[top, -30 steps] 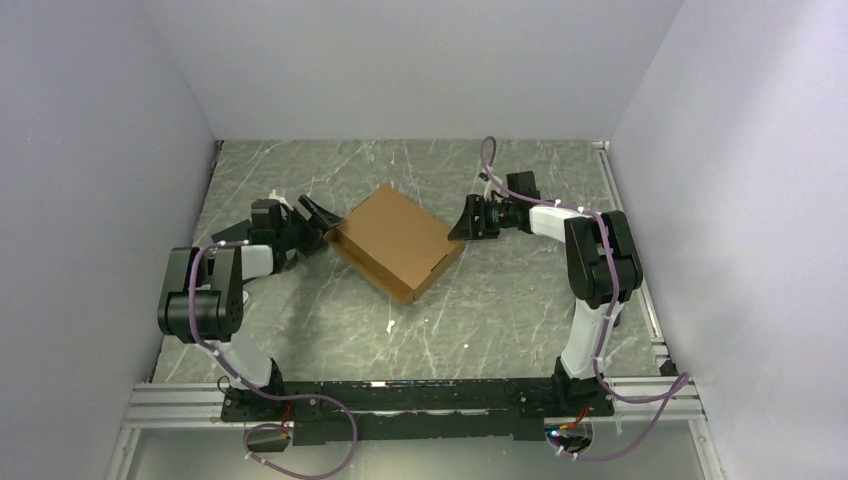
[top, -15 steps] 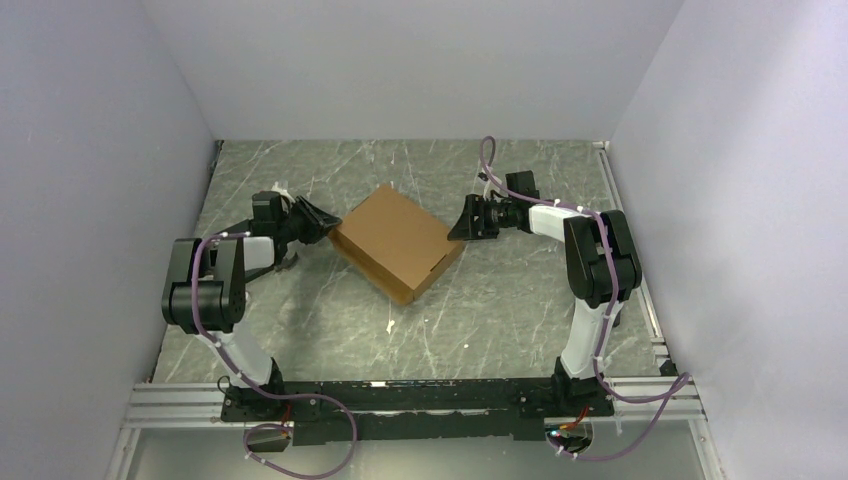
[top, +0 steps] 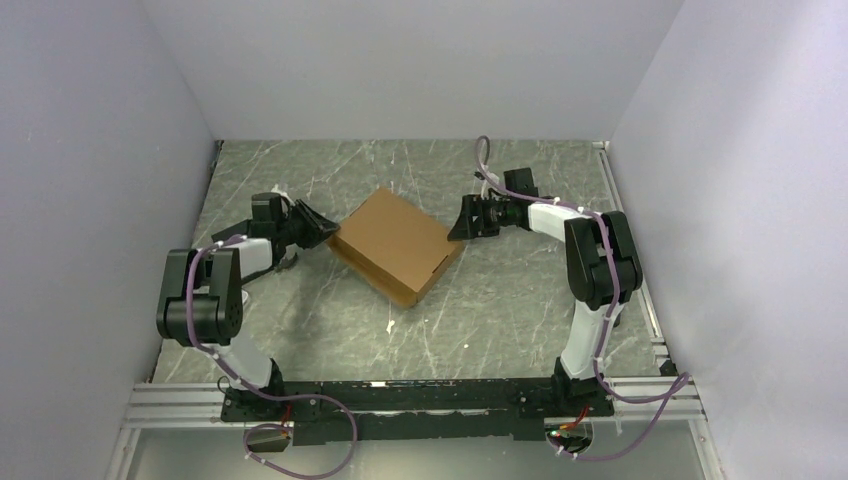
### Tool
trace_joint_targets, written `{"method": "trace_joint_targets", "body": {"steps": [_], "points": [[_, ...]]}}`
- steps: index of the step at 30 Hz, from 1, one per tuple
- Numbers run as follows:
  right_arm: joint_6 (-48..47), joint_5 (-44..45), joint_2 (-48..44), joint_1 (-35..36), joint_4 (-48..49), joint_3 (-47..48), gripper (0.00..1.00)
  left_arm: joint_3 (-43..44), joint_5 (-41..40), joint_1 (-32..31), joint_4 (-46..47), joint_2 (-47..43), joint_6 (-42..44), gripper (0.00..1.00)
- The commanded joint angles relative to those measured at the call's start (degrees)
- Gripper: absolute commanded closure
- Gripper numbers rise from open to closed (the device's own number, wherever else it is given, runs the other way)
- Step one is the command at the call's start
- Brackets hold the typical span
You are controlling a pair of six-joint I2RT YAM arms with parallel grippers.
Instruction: Fold the paper box
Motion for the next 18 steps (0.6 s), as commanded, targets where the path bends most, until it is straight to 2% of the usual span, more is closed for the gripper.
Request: {"method": "trace_joint_targets", "body": {"steps": [1, 6, 12, 16, 18], "points": [[-10.25, 7.14, -3.35, 1.22, -6.86, 1.15, 0.22, -3.01, -0.57, -2.64, -4.21, -4.77, 3.55, 0.69], [-18.01, 9.67, -8.71, 1.22, -10.41, 1.67, 0.17, -8.25, -2.36, -5.16, -4.36, -8.84, 2.86, 0.71], [-28.20, 10.72, -17.64, 1.22, -12.63, -1.18, 0.16, -14.62, -2.73, -7.24, -1.55, -13.08, 0.80, 0.72], [-37.04, 6.07, -22.50, 1.39, -16.67, -2.51, 0.16, -16.15, -2.36, -9.38, -1.95, -15.97, 0.29, 0.72], [-44.67, -1.33, -24.93, 2.01, -21.83, -2.70, 0.16, -16.93, -2.90, -10.66, -2.75, -18.08, 0.13, 0.72]]}}
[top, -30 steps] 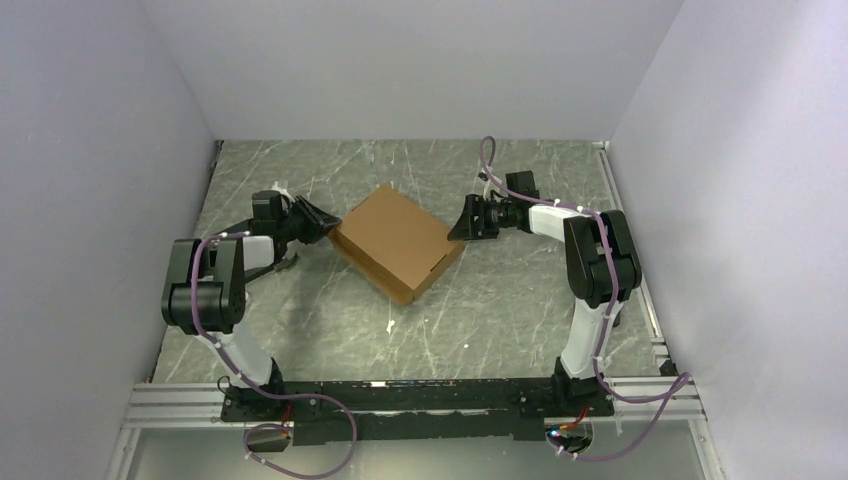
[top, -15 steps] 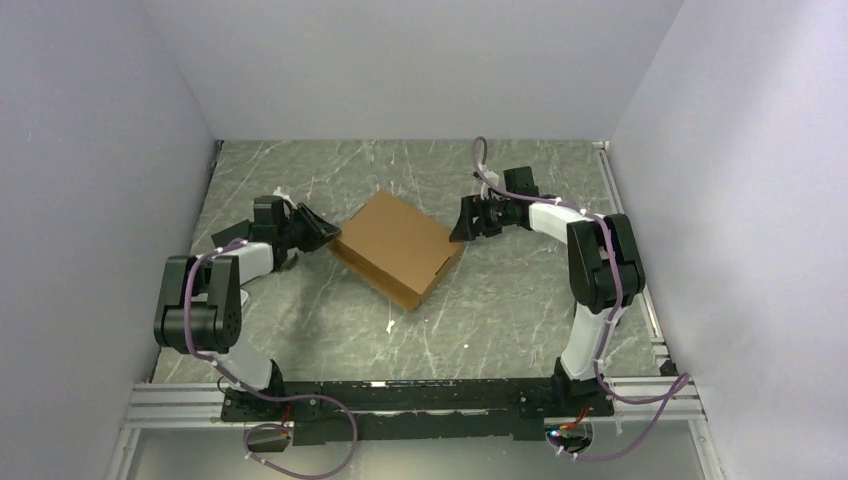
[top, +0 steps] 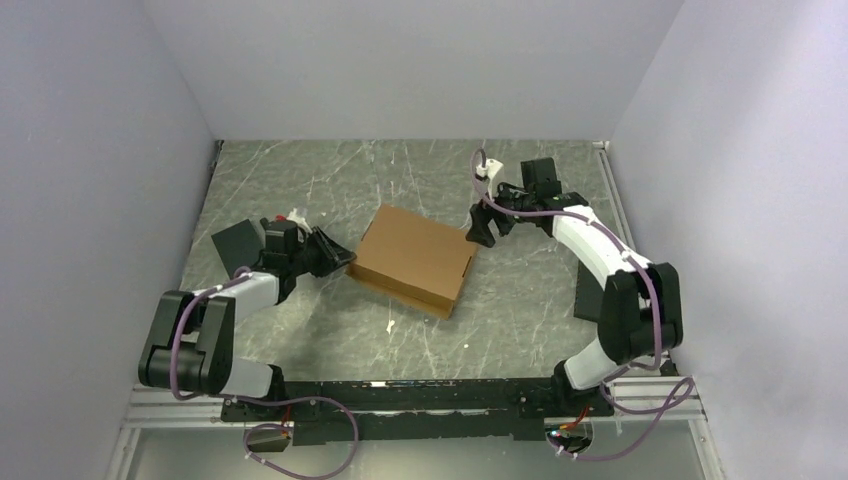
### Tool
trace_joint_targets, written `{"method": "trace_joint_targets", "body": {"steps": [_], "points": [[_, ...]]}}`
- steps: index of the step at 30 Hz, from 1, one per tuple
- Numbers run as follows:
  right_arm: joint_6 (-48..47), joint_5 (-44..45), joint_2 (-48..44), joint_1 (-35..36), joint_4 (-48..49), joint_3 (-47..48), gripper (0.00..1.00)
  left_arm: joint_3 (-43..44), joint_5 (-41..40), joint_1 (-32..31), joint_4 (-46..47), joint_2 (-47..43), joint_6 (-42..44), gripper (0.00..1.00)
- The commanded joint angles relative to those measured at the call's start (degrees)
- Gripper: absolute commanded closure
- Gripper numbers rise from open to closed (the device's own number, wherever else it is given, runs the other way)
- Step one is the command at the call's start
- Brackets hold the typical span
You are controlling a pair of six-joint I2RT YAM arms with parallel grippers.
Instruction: Fold the paper box
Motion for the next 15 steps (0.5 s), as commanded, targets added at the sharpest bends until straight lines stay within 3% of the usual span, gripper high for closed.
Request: {"method": "trace_joint_targets", "body": {"steps": [1, 4, 8, 12, 15], "points": [[-19.41, -13.60, -5.75, 1.70, -10.54, -1.17, 0.17, -2.58, -0.83, -3.14, -4.62, -4.60, 0.10, 0.72], [-25.92, -18.05, -8.92, 7.60, -13.83, -3.17, 0.19, -3.52, -5.48, -4.06, -9.96, -11.14, 0.25, 0.70], [-25.78, -14.62, -11.75, 20.15, -11.01, -5.73, 0.29, -5.46, -15.74, -4.03, -18.71, -24.49, -0.88, 0.63], [-27.43, -8.21, -9.80, 32.49, -10.31, -5.70, 0.58, -7.46, -18.13, -3.86, -17.35, -32.52, 0.29, 0.41], [-28.26, 0.17, -6.14, 40.00, -9.38, -6.10, 0.77, -6.12, -13.01, -3.70, -11.31, -29.66, 4.07, 0.22]]}}
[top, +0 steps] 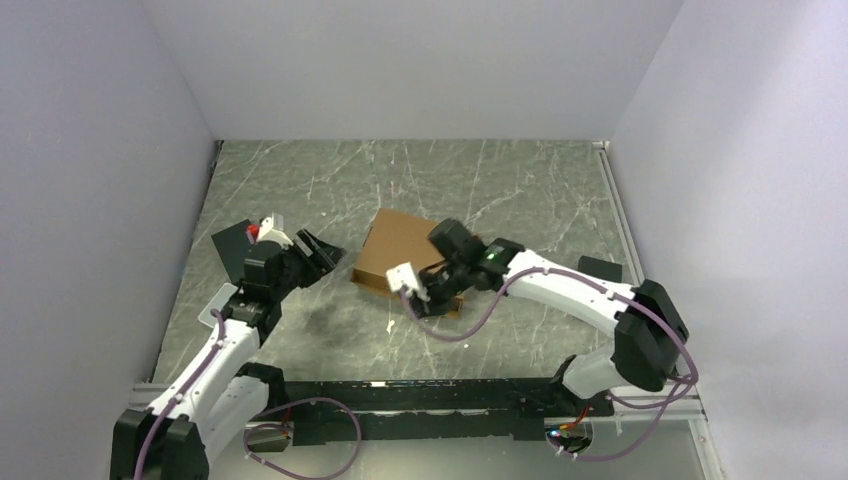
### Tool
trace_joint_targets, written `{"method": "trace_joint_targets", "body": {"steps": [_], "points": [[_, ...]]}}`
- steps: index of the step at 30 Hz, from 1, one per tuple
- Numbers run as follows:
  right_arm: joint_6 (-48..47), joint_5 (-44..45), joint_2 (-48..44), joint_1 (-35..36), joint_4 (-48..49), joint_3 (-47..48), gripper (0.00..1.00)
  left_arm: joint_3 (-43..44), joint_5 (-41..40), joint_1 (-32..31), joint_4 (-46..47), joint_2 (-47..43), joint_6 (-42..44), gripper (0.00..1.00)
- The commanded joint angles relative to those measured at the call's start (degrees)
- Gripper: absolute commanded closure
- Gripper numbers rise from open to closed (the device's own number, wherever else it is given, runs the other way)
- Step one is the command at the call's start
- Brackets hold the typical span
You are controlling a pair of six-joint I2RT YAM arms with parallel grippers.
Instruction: Fold the paper box
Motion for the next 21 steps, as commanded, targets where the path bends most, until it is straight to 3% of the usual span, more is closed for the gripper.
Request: {"method": "trace_joint_targets", "body": {"steps": [1, 6, 10, 16, 21], "points": [[-3.33, 11.61, 4.70, 9.00, 1.27, -0.63, 0.82, 1.64, 3.59, 0.37, 6.55, 6.24, 4.68, 0.20], [3.02, 29.73, 11.67, 15.82, 9.04, -0.98, 0.95, 9.35, 13.15, 0.91, 13.54, 25.16, 6.83, 0.18], [6.20, 38.03, 15.31, 16.25, 12.87, -1.22, 0.98, 13.71, 18.05, 1.01, 17.70, 36.59, 7.29, 0.28], [10.13, 57.70, 16.17, 14.40, 24.26, -3.84, 1.00, 13.67, 18.13, 1.03, 16.59, 40.73, 7.47, 0.44], [11.52, 60.24, 14.69, 12.99, 26.48, -4.21, 1.00, 11.18, 18.51, 1.01, 16.08, 40.97, 8.04, 0.49]]}}
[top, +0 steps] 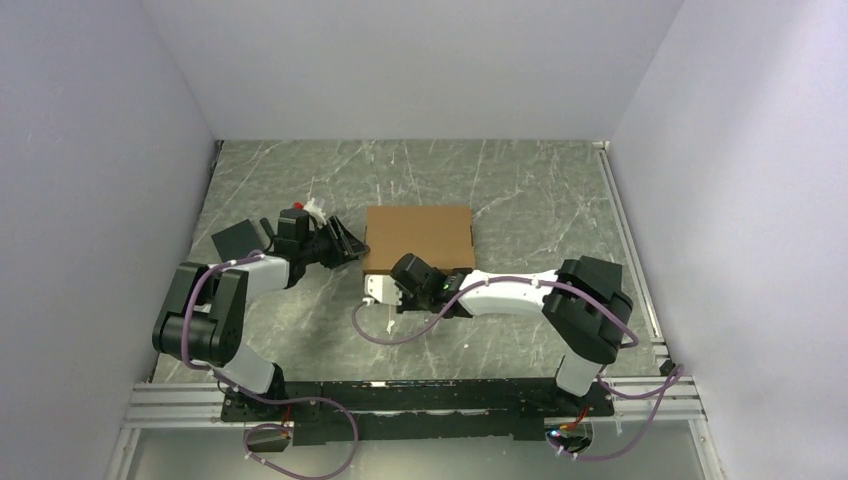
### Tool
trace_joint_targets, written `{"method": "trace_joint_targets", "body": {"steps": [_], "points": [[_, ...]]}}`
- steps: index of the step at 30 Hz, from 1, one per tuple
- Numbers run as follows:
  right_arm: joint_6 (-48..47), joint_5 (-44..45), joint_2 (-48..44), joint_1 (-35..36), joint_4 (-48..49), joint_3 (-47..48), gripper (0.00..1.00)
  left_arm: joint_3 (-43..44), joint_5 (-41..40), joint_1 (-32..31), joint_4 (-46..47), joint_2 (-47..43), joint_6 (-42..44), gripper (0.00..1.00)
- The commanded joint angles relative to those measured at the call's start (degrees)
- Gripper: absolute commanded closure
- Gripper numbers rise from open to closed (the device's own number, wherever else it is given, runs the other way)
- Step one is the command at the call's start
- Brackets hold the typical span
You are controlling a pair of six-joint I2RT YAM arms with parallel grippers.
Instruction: Fold the paper box
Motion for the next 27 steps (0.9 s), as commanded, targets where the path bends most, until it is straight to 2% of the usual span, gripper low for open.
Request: {"method": "trace_joint_targets", "body": {"steps": [1, 3, 6, 9, 11, 15, 21, 23, 25, 27], "points": [[2.75, 5.47, -2.59, -1.38, 5.10, 0.69, 1.00, -2.32, 1.05, 0.04, 0.02, 0.68, 2.08, 0.50], [3.60, 1.41, -3.61, -1.93, 3.23, 1.33, 1.00, -3.03, 1.08, 0.04, 0.12, 0.58, 2.11, 0.50], [2.58, -10.21, -4.74, -2.98, -2.97, 3.58, 1.00, -3.90, 1.43, -0.03, 0.31, 0.57, 1.80, 0.51], [-5.38, -27.45, -4.33, -2.97, -15.65, 7.29, 0.98, -5.02, 1.88, -0.19, 0.94, 0.13, 1.09, 0.52], [-8.88, -33.14, -3.54, -2.14, -19.56, 7.95, 0.96, -5.86, 1.97, -0.66, 1.54, -0.39, 0.38, 0.52], [-9.19, -25.44, 0.26, 1.30, -13.70, 7.26, 0.97, -6.41, 1.72, -1.97, 1.32, -0.87, -0.78, 0.52], [-4.17, -13.00, 8.11, 1.74, -5.13, 13.45, 0.99, -6.02, 1.83, -2.63, 0.69, -0.16, -1.49, 0.53], [-4.75, -8.39, 9.58, 1.67, 0.00, 13.71, 1.00, -5.93, 2.10, -2.81, 0.47, 0.04, -1.36, 0.53], [-4.93, 1.92, 11.36, 1.02, 8.05, 13.45, 1.00, -6.17, 2.28, -2.94, 0.29, 0.04, -1.17, 0.53], [-4.39, 7.25, 12.23, -0.44, 15.42, 13.06, 1.00, -6.43, 2.49, -2.94, 0.11, 0.17, -0.88, 0.54]]}}
